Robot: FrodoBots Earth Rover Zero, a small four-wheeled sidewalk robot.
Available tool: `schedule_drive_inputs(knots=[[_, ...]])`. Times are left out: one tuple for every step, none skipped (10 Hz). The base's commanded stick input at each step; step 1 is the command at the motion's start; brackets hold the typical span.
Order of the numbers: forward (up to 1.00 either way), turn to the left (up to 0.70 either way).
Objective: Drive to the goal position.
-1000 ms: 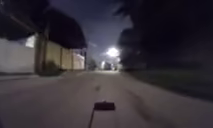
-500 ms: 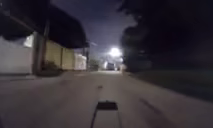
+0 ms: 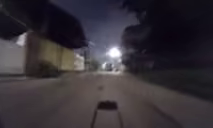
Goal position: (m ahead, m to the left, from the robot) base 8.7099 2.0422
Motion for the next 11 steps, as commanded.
schedule_drive_inputs(knots=[[1.00, -0.40], [1.00, -0.38], [1.00, -0.28], [1.00, -0.10], [1.00, 0.00], [1.00, 0.00], [1.00, 0.00], [1.00, 0.00], [1.00, 0.00], [1.00, 0.00], [1.00, 0.00]])
